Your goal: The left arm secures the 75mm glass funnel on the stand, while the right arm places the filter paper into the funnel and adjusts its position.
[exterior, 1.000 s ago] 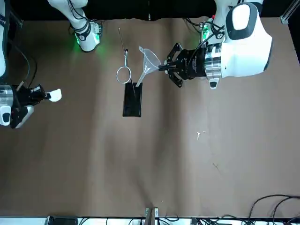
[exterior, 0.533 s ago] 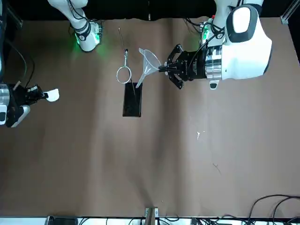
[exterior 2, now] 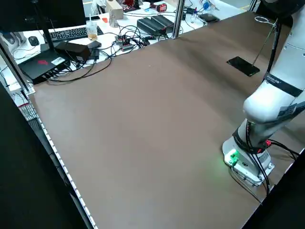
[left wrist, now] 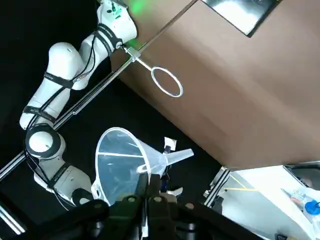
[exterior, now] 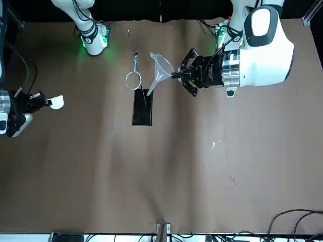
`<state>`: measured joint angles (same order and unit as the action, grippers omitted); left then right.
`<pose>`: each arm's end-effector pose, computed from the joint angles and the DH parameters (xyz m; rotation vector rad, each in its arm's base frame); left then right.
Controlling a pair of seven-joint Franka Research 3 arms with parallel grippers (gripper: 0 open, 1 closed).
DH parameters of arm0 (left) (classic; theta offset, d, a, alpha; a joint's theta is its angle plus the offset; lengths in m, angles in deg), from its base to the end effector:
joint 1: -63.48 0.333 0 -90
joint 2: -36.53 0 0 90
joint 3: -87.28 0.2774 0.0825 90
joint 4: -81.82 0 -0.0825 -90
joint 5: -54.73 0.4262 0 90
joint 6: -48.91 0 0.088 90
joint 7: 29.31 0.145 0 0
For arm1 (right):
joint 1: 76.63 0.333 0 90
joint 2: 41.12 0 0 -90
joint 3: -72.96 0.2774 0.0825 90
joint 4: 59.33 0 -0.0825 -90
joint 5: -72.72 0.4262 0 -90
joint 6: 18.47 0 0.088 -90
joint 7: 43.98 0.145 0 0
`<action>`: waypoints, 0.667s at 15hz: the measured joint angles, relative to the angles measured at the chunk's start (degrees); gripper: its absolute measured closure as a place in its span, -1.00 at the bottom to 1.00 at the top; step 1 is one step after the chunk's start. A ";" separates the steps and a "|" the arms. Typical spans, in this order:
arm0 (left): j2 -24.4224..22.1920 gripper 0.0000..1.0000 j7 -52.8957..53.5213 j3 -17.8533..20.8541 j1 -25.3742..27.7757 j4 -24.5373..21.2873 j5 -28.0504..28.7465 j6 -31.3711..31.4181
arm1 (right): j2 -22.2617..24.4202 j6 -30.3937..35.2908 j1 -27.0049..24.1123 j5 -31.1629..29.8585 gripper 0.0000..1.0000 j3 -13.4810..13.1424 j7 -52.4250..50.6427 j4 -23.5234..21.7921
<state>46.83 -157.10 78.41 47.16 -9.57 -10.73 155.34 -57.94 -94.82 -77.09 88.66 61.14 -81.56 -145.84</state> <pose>0.5721 -0.3764 0.5180 1.1938 2.0951 -1.4672 0.6037 -0.0768 0.3944 -2.6465 -0.5888 0.4521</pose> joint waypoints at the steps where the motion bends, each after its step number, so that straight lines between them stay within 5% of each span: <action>1: 0.00 0.96 0.90 0.05 0.04 0.00 0.09 0.00 | 0.00 0.00 0.00 0.00 0.98 0.00 0.00 0.00; 6: 0.01 0.96 8.34 0.20 0.14 0.00 0.43 0.02 | -0.01 0.00 0.00 -0.02 0.98 0.00 0.00 -0.02; 10: 0.01 0.96 23.96 0.32 0.49 0.00 0.48 -2.37 | -0.01 0.00 -0.02 -0.04 0.98 0.00 0.00 -0.05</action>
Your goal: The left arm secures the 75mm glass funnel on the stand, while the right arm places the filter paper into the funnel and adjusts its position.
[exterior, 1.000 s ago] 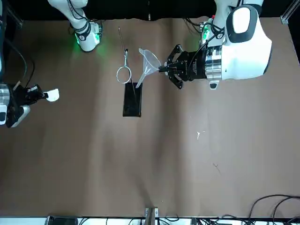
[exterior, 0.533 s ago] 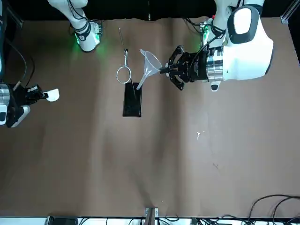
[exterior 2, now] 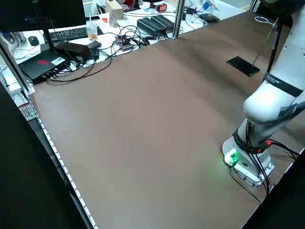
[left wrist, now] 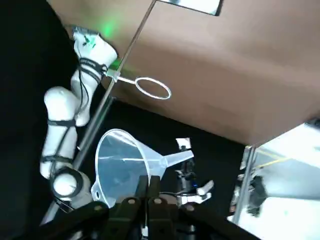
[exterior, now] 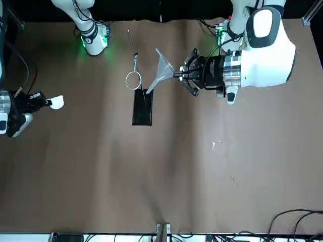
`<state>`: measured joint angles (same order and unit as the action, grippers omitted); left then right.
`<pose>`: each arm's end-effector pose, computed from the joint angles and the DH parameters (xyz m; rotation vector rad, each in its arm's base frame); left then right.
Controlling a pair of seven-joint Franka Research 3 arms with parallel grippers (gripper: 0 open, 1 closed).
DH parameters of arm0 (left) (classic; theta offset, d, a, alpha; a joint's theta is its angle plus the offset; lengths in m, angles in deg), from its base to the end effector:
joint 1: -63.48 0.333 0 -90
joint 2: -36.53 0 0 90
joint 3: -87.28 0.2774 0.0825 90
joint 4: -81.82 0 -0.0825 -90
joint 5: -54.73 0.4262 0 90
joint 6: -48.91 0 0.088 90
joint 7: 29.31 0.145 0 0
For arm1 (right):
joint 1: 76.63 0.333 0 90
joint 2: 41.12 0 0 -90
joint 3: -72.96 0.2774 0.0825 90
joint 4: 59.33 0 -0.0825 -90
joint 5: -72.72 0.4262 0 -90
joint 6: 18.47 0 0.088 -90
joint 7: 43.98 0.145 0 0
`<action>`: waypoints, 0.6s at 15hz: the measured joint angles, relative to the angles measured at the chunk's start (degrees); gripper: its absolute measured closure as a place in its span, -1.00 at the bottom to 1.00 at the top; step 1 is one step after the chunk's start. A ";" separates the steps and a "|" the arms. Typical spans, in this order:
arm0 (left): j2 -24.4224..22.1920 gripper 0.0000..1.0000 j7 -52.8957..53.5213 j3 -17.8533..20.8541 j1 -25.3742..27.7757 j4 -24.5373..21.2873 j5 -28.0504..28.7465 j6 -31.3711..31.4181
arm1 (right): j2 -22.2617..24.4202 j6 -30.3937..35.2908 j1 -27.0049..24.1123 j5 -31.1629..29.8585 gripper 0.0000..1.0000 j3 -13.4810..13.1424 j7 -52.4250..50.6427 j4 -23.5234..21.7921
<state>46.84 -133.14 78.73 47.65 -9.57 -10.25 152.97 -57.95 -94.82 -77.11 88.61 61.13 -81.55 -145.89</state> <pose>0.5707 -0.3703 0.5158 1.5420 1.7079 -1.2902 0.6035 -0.0773 0.3939 -2.6468 -0.5876 0.4539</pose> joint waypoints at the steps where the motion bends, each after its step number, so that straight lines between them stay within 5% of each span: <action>1: 0.00 0.96 3.11 0.00 0.17 0.00 0.00 -0.75 | 0.00 0.00 0.00 0.00 0.98 0.00 0.00 -0.01; 9: 0.00 0.96 31.84 -0.02 0.66 0.02 3.05 -4.69 | -0.01 0.00 -0.02 -0.03 0.98 -0.01 0.00 -0.08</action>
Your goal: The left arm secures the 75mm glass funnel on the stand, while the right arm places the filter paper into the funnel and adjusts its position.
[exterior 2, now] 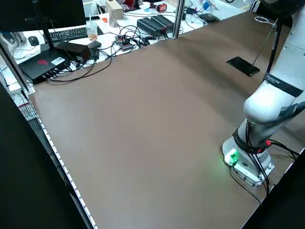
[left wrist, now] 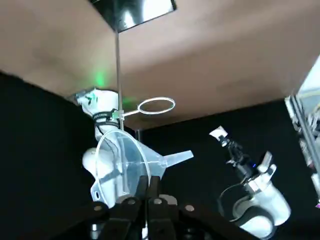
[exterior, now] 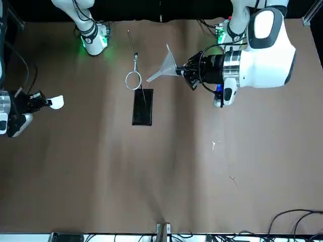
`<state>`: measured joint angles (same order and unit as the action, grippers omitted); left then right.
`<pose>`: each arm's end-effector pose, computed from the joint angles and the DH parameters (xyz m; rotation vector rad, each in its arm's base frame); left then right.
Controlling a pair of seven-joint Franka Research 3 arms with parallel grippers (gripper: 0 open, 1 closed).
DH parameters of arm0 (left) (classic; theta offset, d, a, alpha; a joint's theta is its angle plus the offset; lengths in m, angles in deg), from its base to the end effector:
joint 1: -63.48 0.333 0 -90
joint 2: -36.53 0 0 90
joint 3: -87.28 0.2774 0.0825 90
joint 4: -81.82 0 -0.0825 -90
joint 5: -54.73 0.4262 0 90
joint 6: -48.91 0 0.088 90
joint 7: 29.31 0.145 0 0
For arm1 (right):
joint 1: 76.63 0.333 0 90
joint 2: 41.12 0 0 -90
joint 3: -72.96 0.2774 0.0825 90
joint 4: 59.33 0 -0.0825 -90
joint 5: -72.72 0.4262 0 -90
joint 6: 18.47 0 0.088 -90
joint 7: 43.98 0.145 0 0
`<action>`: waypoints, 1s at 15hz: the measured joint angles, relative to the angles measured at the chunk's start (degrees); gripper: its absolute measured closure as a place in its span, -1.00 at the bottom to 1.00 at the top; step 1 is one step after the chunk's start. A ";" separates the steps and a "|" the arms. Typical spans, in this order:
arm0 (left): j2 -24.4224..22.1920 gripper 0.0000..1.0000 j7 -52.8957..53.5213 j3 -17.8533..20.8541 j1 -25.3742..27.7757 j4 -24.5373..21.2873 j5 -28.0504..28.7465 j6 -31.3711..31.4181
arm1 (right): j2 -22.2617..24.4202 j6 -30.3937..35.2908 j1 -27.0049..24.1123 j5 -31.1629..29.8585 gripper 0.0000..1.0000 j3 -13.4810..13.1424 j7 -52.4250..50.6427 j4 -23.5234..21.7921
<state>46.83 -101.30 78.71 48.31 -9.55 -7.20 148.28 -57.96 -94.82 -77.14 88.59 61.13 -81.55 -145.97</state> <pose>0.5615 -0.3643 0.5084 1.9250 1.1316 -1.0310 0.6032 -0.0776 0.3931 -2.6463 -0.5864 0.4559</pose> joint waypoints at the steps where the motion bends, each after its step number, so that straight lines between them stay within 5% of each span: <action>1: 0.00 0.96 3.89 -0.06 0.00 0.01 0.02 -0.12 | 0.00 0.00 -0.02 -0.01 0.98 -0.01 0.00 0.00; 15: 0.00 0.96 67.03 -0.31 -0.11 0.60 2.88 -5.08 | 0.00 0.00 -0.56 -0.04 0.98 -0.08 0.00 -0.02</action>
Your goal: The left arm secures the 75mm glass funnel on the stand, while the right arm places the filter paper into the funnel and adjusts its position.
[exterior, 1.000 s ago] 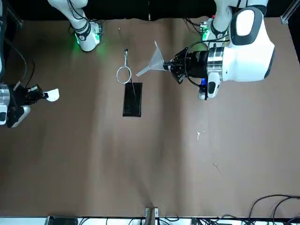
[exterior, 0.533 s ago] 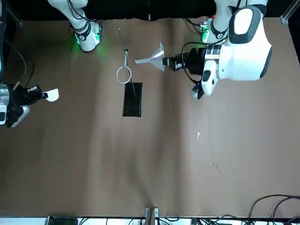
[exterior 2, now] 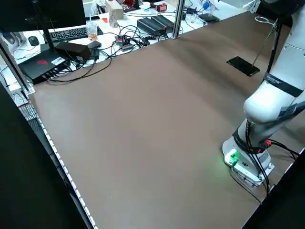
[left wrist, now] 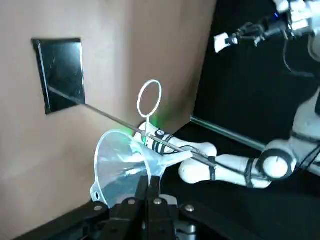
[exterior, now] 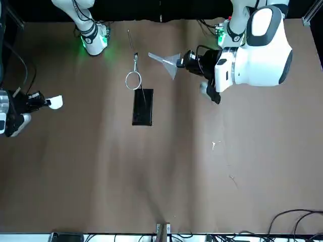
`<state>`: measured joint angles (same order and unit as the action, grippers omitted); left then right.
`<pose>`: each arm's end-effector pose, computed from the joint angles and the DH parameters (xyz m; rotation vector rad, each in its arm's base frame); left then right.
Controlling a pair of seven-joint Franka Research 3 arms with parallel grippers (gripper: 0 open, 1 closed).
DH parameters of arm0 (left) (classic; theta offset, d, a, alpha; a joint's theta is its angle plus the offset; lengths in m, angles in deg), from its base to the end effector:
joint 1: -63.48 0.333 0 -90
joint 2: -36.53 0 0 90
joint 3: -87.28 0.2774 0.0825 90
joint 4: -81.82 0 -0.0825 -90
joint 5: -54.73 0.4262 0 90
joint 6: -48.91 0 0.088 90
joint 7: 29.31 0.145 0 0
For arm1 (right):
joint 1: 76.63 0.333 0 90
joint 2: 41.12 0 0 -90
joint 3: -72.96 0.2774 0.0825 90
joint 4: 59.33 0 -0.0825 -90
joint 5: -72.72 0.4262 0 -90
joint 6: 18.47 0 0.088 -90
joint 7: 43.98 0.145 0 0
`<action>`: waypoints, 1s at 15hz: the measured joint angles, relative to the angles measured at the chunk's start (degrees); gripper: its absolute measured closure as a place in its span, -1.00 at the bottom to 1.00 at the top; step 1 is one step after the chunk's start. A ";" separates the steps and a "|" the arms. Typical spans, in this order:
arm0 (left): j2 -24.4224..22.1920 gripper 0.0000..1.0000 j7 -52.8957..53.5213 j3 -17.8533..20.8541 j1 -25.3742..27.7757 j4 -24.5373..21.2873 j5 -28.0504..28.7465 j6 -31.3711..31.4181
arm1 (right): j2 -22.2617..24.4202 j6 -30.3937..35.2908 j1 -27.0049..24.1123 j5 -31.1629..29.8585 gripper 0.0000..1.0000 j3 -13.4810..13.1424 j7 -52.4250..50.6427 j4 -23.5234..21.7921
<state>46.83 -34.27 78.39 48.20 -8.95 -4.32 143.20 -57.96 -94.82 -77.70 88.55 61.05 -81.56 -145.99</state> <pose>0.5453 -0.3675 0.5063 2.1075 -0.1935 -0.4286 0.6022 -0.0844 0.3930 -2.6489 -0.5716 0.4537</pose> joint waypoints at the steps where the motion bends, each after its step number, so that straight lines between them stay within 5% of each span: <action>1: 0.00 0.96 3.79 0.04 0.04 0.04 0.37 0.00 | 0.00 0.00 0.00 0.00 0.98 0.00 0.00 0.00; 7: 0.00 0.96 21.81 0.20 0.16 0.73 6.58 -0.01 | 0.00 0.00 -0.24 0.00 0.98 0.00 0.00 0.00; 15: -0.02 0.96 41.58 0.27 0.20 3.49 23.48 0.02 | 0.00 0.05 -0.27 0.00 0.98 0.00 -0.01 -0.01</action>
<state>46.81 7.31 78.66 48.40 -5.46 19.15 143.22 -57.96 -94.77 -77.97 88.55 61.05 -81.56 -145.99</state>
